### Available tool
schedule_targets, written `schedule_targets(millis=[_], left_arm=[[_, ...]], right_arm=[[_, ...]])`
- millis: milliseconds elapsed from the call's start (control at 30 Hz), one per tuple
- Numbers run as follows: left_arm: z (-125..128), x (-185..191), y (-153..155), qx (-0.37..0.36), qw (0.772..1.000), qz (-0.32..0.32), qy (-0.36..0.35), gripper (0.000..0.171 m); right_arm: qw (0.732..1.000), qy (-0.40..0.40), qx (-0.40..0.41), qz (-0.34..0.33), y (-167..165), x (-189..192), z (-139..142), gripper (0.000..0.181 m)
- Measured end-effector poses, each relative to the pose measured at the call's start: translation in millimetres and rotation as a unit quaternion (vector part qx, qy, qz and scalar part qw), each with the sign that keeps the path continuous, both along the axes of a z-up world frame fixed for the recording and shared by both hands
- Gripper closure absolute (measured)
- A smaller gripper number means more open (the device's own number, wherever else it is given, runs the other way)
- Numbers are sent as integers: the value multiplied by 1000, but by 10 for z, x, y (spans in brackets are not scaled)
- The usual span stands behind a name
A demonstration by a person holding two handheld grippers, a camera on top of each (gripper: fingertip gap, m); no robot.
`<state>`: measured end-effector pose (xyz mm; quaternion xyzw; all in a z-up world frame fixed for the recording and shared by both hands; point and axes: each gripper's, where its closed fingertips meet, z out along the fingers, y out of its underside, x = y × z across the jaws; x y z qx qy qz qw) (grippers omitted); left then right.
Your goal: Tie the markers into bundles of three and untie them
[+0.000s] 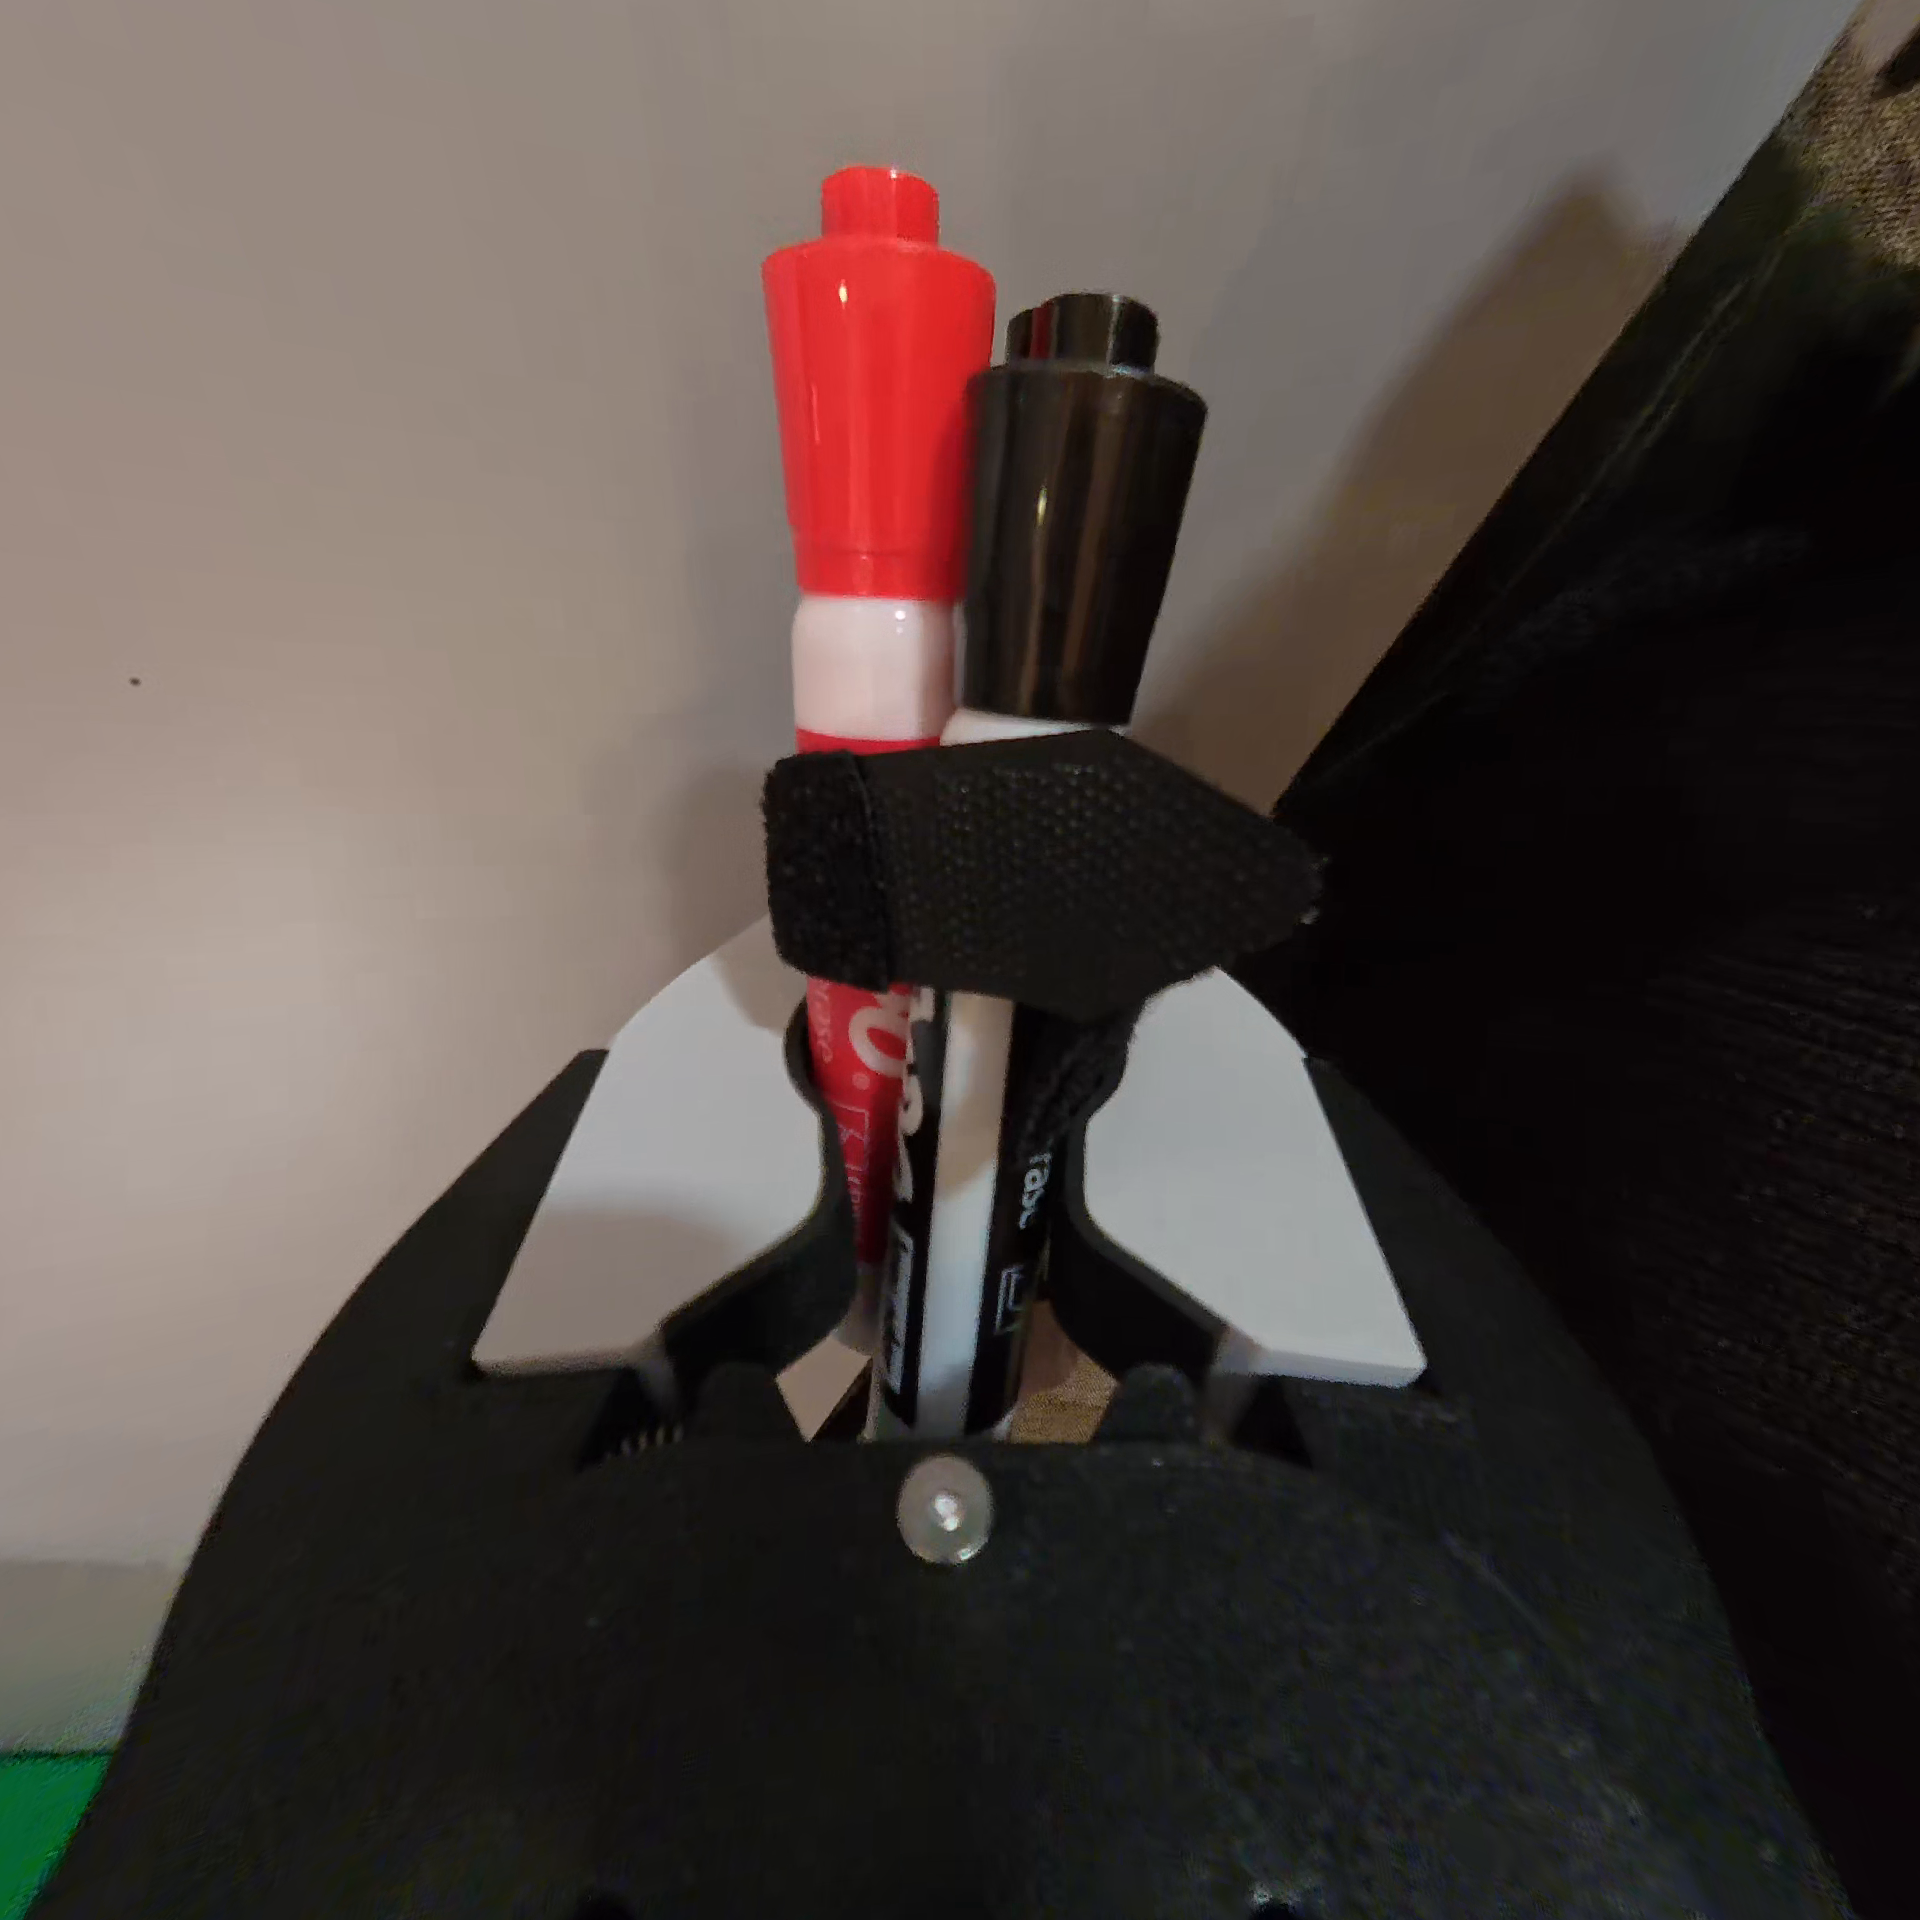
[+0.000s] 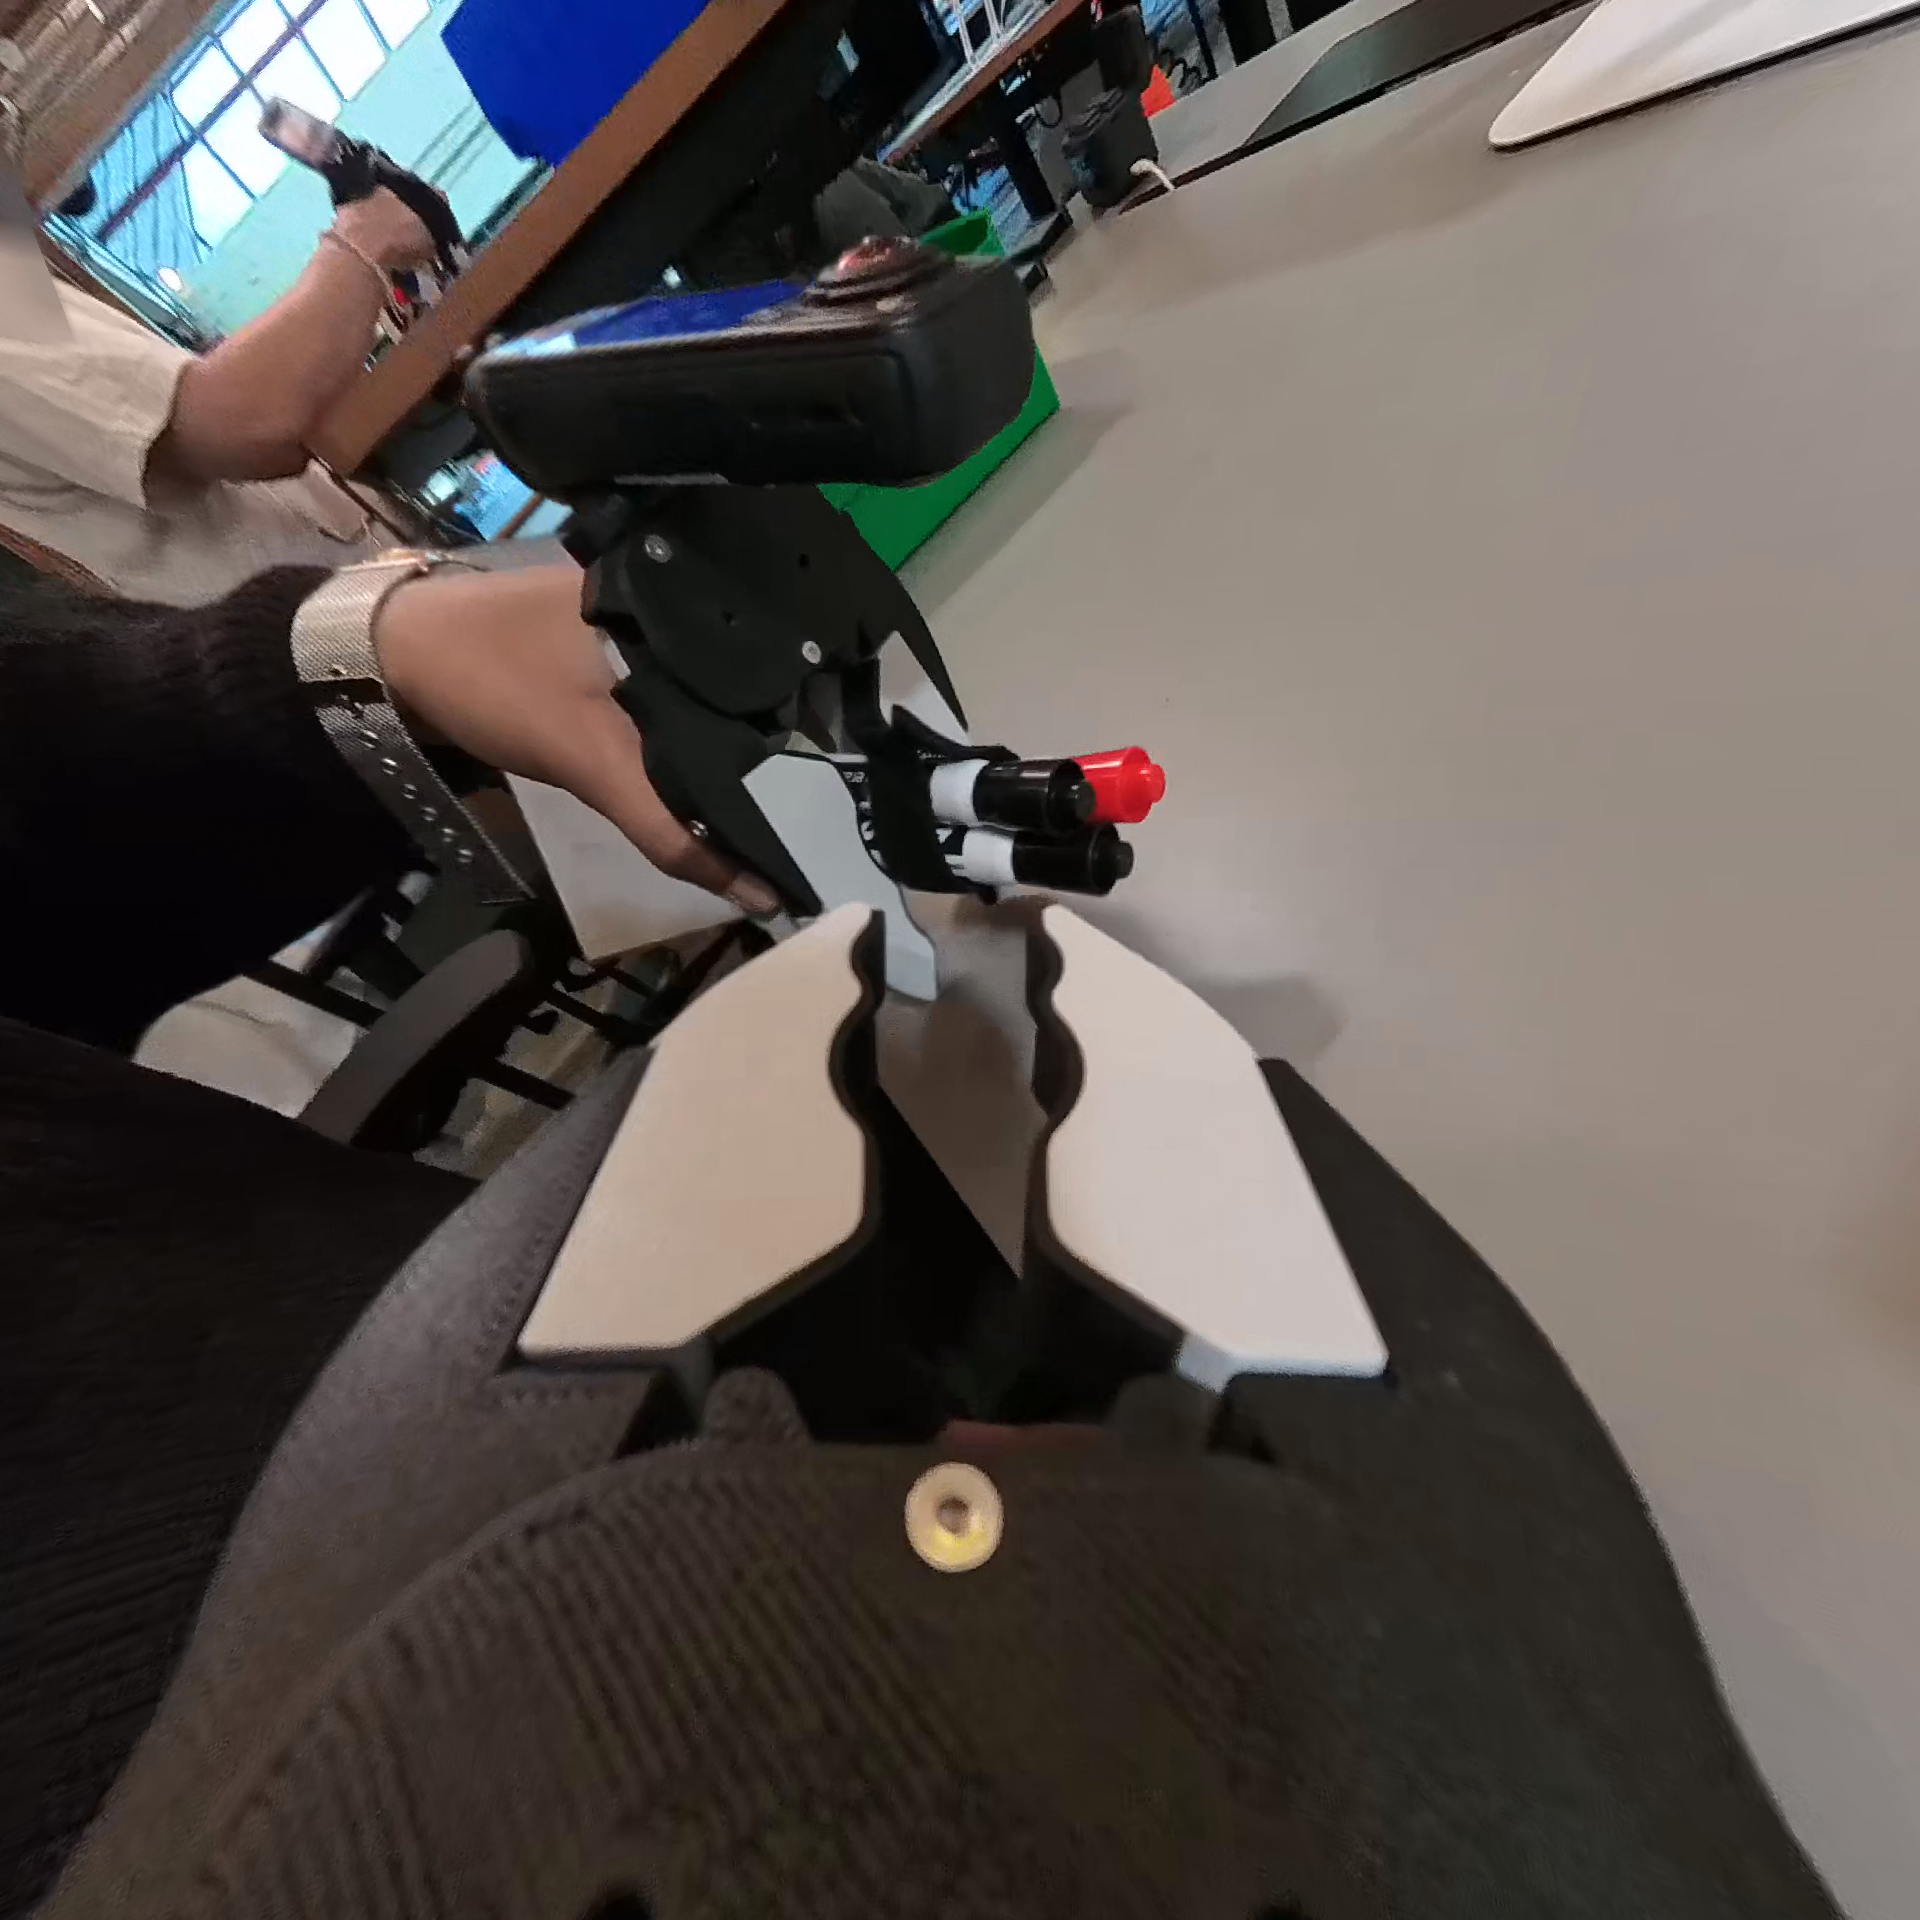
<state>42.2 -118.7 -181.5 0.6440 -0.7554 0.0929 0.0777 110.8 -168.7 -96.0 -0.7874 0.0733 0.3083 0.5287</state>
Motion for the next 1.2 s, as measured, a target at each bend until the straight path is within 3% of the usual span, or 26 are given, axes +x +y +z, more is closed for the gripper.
schedule_targets(millis=[200,400,600,900,1200], left_arm=[[24,-60,-190,-28,999,-17,-24,129],[15,-27,-278,-60,997,-4,-54,128],[17,-51,-342,-73,996,-14,-57,129],[32,-70,-552,-103,993,-43,-40,128],[35,-39,-622,-110,992,-48,-35,128]], right_arm=[[990,-135,37,-7,11,-82,66,168],[952,-286,100,-28,15,-120,202,181],[931,-347,105,-46,71,-82,161,181],[956,-268,102,-60,180,-159,198,181],[974,-207,96,-7,114,-260,182,181]])
